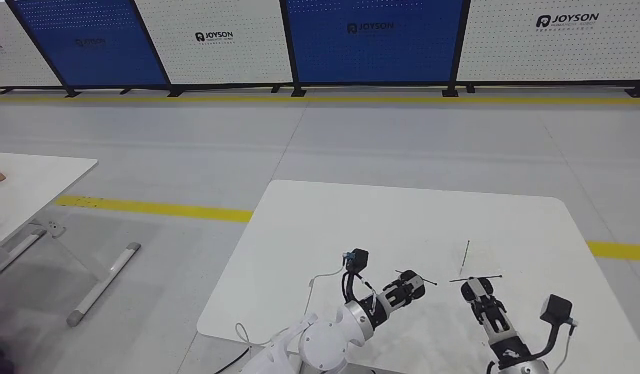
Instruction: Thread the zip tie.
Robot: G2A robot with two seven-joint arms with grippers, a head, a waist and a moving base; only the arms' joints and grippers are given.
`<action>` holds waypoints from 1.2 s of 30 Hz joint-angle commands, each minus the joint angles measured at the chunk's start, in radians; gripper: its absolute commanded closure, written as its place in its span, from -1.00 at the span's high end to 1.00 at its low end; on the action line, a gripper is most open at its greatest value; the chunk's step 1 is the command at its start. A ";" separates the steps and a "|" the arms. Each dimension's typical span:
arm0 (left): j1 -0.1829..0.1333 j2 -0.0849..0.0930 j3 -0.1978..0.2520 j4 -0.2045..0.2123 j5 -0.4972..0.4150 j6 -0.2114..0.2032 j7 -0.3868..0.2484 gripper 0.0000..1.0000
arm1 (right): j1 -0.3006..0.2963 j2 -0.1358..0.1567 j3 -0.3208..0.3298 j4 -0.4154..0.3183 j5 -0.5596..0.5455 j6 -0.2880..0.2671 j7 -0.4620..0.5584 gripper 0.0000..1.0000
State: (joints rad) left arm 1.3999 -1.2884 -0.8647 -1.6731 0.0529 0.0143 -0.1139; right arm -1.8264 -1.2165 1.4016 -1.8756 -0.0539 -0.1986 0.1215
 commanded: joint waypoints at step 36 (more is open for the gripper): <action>0.000 0.000 0.000 0.000 0.000 0.000 0.000 -1.00 | 0.029 -0.009 -0.051 0.019 -0.107 0.085 -0.016 -1.00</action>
State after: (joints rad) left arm 1.3999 -1.2884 -0.8646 -1.6733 0.0528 0.0140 -0.1141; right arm -1.7993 -1.2251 1.3521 -1.8587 -0.1603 -0.1142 0.1070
